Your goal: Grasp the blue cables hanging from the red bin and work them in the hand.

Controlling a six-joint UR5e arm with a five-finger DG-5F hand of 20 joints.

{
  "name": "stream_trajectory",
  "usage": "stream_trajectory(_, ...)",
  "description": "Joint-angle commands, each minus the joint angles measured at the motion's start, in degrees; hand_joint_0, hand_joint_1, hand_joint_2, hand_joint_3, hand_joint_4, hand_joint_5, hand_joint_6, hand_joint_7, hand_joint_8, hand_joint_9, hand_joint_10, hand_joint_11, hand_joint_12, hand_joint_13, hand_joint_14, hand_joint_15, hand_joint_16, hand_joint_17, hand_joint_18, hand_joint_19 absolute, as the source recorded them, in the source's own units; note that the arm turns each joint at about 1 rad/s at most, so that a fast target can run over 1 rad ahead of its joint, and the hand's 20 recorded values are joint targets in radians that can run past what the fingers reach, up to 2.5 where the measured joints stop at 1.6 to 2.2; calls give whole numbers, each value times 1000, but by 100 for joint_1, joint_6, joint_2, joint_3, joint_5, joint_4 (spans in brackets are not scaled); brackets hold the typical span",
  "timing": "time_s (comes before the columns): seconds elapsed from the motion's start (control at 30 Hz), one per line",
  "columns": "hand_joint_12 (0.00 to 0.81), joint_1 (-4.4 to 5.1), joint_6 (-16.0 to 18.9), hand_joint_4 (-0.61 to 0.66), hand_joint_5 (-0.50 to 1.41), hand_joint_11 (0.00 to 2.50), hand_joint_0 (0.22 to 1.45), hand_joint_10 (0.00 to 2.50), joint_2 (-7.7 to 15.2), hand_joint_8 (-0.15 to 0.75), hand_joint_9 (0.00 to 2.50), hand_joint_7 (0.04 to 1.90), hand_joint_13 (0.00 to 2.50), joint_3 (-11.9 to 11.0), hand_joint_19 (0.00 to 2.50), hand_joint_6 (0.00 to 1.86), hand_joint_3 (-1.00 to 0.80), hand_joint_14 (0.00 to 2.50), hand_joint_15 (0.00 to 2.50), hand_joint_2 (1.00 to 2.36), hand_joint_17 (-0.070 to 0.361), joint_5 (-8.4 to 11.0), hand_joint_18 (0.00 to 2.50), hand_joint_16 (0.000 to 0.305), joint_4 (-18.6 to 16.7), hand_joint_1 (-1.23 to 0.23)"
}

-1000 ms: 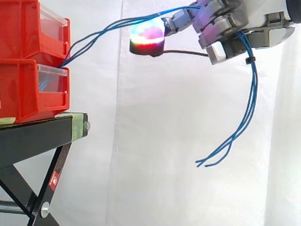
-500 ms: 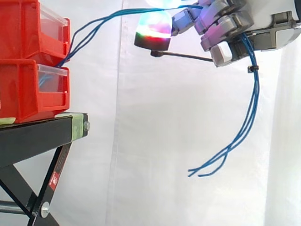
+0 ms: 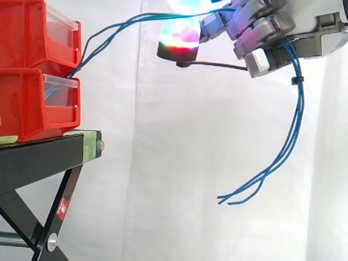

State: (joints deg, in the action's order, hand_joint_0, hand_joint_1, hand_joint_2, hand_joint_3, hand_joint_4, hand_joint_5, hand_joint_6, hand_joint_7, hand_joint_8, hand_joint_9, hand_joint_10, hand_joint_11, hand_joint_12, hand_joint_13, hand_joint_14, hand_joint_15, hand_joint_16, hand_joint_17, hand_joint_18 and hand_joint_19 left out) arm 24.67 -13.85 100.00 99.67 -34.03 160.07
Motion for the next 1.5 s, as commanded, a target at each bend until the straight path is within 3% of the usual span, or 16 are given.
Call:
stream_trajectory(0.0,657,3,-4,295,454,2500,937,2500,2,512,1252,1396,1546,9,454,4,173,2500,2073,1021,158,10,1882,70,-2,-652)
stream_trajectory(0.1,680,3,-4,289,428,2500,844,2500,-7,549,1183,1370,1486,0,464,6,-252,2500,2081,1025,148,10,1751,66,-2,-647)
stream_trajectory(0.13,679,-6,-21,285,418,2500,862,2500,2,558,1154,1356,1450,9,516,8,-545,2500,2077,1019,136,19,1691,60,-2,-644)
stream_trajectory(0.2,682,-15,-56,291,415,2500,931,2500,2,559,1142,1328,1439,9,531,9,-424,2500,2072,1024,134,45,1682,60,-11,-635)
stream_trajectory(0.27,670,-24,-109,281,390,2500,970,2500,2,520,1096,1299,1426,0,536,9,-19,2500,2073,1029,136,81,1692,61,-46,-652)
stream_trajectory(0.3,668,-15,-118,287,387,2500,969,2500,-7,514,1094,1297,1426,0,538,8,19,2500,2099,1029,138,89,1697,62,-63,-652)
stream_trajectory(0.43,661,-15,-171,283,388,2500,909,2500,2,539,1093,1293,1402,0,567,10,-449,2500,2093,1022,133,107,1665,59,-142,-635)
stream_trajectory(0.53,669,-6,-197,288,385,2500,994,2500,-7,524,1071,1282,1401,0,579,11,-160,2500,2091,1028,133,116,1663,59,-195,-646)
stream_trajectory(0.6,670,-6,-206,290,382,2500,988,2500,2,518,1065,1277,1393,0,599,11,-124,2500,2101,1028,133,125,1659,59,-222,-644)
stream_trajectory(0.67,669,3,-206,293,375,2500,888,2500,-7,529,1064,1267,1387,0,602,12,-590,2500,2101,1018,133,125,1651,59,-222,-636)
stream_trajectory(0.73,668,3,-206,295,369,2500,876,2500,2,530,1063,1262,1384,0,597,11,-734,2500,2093,1012,133,133,1647,59,-222,-630)
stream_trajectory(0.97,658,3,-232,304,355,2500,1040,2500,2,517,1046,1255,1377,0,623,11,-365,2500,2084,1027,127,160,1650,56,-265,-693)
stream_trajectory(1.1,645,3,-241,304,366,2500,1072,2500,2,395,1009,1276,1363,0,565,10,-156,2500,2135,1031,131,160,1614,58,-283,-721)
stream_trajectory(1.2,653,11,-223,299,374,2500,1080,2500,-7,458,1023,1283,1364,0,590,9,-195,2500,2110,1030,128,160,1605,57,-318,-721)
stream_trajectory(1.33,642,46,-197,303,349,2500,1051,2500,2,474,1027,1244,1364,0,693,9,-504,2500,2106,1021,128,177,1674,57,-362,-718)
stream_trajectory(1.47,623,64,-135,288,364,2500,1180,2500,2,282,944,1258,1291,0,394,10,-457,2500,2086,1022,133,195,1436,59,-388,-727)
